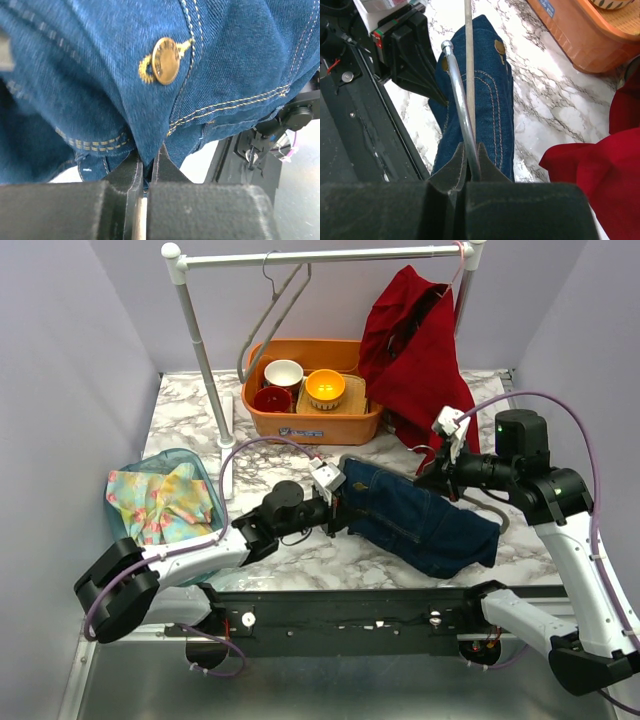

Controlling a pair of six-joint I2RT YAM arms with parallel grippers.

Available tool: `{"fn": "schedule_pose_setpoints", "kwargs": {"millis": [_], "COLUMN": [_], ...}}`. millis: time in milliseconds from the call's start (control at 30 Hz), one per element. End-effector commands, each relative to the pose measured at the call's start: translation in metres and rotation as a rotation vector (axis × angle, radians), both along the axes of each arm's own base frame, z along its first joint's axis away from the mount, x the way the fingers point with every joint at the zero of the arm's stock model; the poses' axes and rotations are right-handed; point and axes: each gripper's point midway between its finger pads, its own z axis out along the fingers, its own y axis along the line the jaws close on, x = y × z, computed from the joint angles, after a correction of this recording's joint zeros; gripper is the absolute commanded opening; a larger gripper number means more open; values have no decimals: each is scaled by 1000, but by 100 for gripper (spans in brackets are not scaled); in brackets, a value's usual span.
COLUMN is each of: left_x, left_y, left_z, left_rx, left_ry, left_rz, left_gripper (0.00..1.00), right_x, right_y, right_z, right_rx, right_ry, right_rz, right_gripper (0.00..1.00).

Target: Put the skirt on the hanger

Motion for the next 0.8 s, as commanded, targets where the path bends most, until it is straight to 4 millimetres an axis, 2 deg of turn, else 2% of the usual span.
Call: {"fn": "schedule_pose_setpoints", "kwargs": {"millis": [0, 33, 67, 100, 167, 200, 267, 300, 467, 500, 567, 600, 633, 700, 733, 767], "left_x": [-15, -19, -22, -27, -33, -37, -38, -41, -36, -35, -29, -27, -28, -26, -27, -29], "left_y": [21, 25, 29, 37, 45, 51, 58, 63, 70, 69, 72, 73, 77, 84, 91, 93], "left_z": [-22, -19, -23, -36, -32, -41, -37, -43, -38, -33, -20, -10, 8, 33, 52, 62], "left_rx": [72, 60, 64, 91, 70, 89, 76, 90, 73, 69, 46, 29, -7, -40, -75, -92], "left_ry": [106, 122, 141, 172, 193, 215, 211, 225, 205, 206, 174, 160, 104, 46, -10, -40], "left_rz": [15, 22, 27, 38, 54, 65, 86, 94, 139, 147, 178, 189, 185, 208, 211, 209], "left_gripper": [0, 0, 0, 0, 0, 0, 0, 0, 1, 18, 37, 52, 54, 67, 71, 72], "right_x": [14, 16, 18, 19, 23, 24, 28, 29, 31, 32, 33, 32, 33, 32, 33, 33], "right_y": [-5, -6, -7, -8, -9, -9, -9, -9, -6, -6, -5, -4, -3, 1, 2, 4], "right_z": [23, 24, 24, 24, 24, 22, 21, 20, 22, 21, 23, 23, 22, 24, 25, 25], "right_rx": [28, 30, 30, 30, 36, 35, 35, 36, 52, 49, 54, 57, 61, 77, 83, 89], "right_ry": [-84, -87, -87, -86, -86, -81, -79, -74, -61, -56, -55, -53, -41, -30, -26, -23], "right_rz": [-54, -65, -73, -80, -90, -94, -101, -100, -91, -94, -92, -89, -86, -66, -63, -57], "right_gripper": [1, 1, 1, 1, 1, 1, 0, 1, 1, 1, 1, 0, 1, 1, 0, 1]}}
